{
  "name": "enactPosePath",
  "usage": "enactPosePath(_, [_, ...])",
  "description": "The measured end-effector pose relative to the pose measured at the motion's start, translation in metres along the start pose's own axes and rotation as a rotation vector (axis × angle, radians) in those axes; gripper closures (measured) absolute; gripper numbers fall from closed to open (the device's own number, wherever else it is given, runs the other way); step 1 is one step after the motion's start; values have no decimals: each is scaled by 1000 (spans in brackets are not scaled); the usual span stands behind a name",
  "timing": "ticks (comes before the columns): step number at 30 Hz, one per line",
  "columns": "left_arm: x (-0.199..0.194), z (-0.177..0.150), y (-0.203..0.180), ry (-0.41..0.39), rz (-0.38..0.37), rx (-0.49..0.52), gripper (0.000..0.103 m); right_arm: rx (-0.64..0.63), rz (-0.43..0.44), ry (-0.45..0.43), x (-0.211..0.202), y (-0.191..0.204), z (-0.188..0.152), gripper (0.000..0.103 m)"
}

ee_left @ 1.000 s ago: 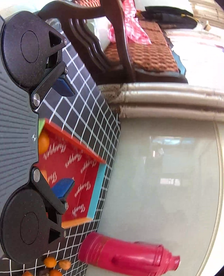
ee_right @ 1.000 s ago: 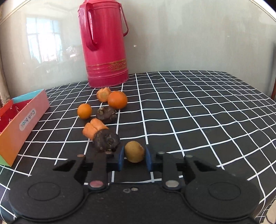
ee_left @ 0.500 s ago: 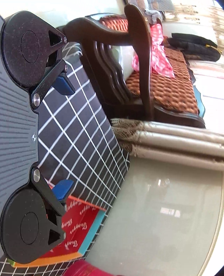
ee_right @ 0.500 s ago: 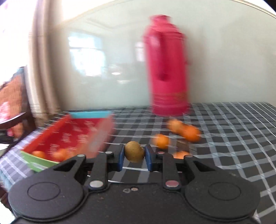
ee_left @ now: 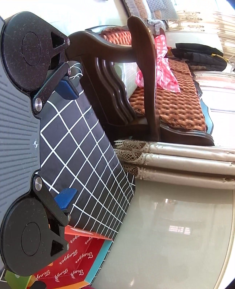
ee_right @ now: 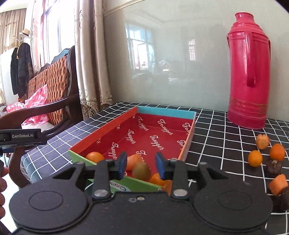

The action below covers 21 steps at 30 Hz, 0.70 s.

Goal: Organize fruits
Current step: 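Grasp the small brown round fruit with the right gripper, release into the box, then grasp the dark dried fruit with the left gripper and carry it over the box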

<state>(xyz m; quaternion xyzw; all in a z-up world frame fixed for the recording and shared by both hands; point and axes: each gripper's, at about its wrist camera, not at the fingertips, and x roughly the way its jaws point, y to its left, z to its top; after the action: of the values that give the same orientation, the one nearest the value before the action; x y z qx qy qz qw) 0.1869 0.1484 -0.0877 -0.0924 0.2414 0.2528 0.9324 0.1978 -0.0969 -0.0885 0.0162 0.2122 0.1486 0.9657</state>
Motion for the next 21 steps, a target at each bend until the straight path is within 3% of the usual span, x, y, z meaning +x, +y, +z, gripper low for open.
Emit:
enactPosePath(5, [-3, -1, -9, -3, -25, 9, 0, 39, -34, -41, -14, -15, 1, 59])
enactPosePath(7, [-9, -2, -19, -22, -51, 32, 0, 58, -80, -72, -26, -25, 1, 42])
enactPosePath(9, [-17, -4, -32, -43, -90, 66, 0, 72, -149, -103, -39, -37, 0, 30])
enactPosePath(12, [-33, -8, -56, -73, -160, 116, 0, 74, -289, -126, -56, -57, -1, 22])
enactPosePath(15, [-49, -15, -83, -94, -242, 166, 0, 90, -444, -139, -74, -79, -4, 7])
enactPosePath(21, [-87, -40, -144, -110, -436, 272, 0, 146, -676, -163, -117, -130, -13, 6])
